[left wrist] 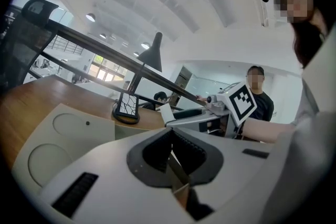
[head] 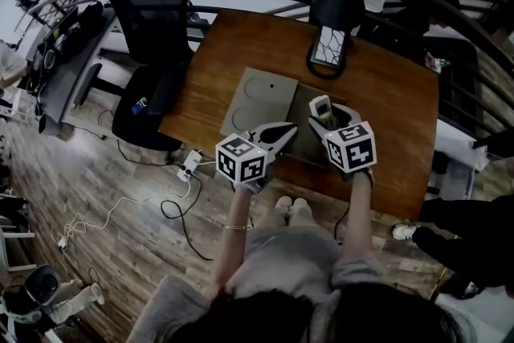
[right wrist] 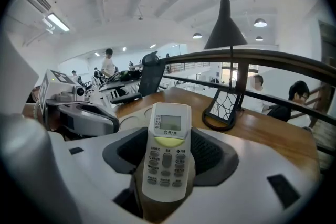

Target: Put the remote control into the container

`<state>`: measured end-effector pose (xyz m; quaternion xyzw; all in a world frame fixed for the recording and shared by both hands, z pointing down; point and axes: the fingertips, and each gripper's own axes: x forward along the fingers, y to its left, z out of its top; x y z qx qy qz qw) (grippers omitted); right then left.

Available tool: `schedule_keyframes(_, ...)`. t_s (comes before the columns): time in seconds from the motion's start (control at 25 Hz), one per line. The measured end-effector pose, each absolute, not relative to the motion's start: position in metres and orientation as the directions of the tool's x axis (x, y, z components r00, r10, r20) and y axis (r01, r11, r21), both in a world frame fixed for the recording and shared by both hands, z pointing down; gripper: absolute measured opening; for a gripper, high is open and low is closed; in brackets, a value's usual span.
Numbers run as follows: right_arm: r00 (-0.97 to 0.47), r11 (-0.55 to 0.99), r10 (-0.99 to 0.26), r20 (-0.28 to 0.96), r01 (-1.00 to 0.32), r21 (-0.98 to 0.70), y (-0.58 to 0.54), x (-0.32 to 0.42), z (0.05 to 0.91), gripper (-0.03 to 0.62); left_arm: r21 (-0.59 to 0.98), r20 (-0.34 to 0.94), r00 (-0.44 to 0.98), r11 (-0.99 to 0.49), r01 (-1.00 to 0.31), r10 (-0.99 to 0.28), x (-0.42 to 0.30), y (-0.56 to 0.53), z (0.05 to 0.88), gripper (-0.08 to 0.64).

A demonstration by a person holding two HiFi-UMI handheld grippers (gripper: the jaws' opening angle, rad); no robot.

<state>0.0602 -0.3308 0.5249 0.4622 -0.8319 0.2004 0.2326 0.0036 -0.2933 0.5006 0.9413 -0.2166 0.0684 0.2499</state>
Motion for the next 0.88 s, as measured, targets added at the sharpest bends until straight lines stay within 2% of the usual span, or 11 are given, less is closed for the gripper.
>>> schedule_keyframes(0.36, -0.464, 0.561, -0.553, 0.692, -0.821, -0.103, -0.336, 0.048, 0.578, 0.253, 0.485, 0.286, 0.893, -0.751, -0.448, -0.347, 0.006, -0.293, 0.529, 0.003)
schedule_keyframes(0.88, -0.459, 0.667, -0.401, 0.793, -0.74, -0.092, -0.342, 0.032, 0.623, 0.253, 0.527, 0.328, 0.88, -0.706, -0.473, -0.345, 0.007, -0.294, 0.554, 0.003)
